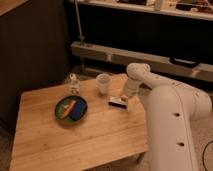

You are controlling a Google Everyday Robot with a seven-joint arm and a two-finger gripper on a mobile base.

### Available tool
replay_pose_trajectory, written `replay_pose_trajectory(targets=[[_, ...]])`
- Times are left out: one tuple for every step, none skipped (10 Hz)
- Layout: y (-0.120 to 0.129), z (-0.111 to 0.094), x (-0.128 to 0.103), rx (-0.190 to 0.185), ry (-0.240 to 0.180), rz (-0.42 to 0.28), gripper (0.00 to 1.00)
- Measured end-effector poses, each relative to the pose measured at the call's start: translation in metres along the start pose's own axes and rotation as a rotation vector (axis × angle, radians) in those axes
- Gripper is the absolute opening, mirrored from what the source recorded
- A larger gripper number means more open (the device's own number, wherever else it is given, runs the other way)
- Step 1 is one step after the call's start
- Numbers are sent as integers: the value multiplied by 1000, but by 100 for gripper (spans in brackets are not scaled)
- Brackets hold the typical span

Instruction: Place the eraser in the ceramic cup

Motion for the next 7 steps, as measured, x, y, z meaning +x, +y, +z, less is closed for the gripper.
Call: replay_pose_trajectory(targets=[[0, 2, -1, -2, 0, 1, 80], [-1, 4, -2, -4, 0, 1, 80], [-1, 8, -1, -8, 5, 3, 80], [-2, 9, -1, -9, 7, 5, 80], [-1, 10, -1, -13, 7, 7, 80], [-1, 11, 0, -16, 8, 9, 80], [0, 13, 0, -19, 6, 14, 80]])
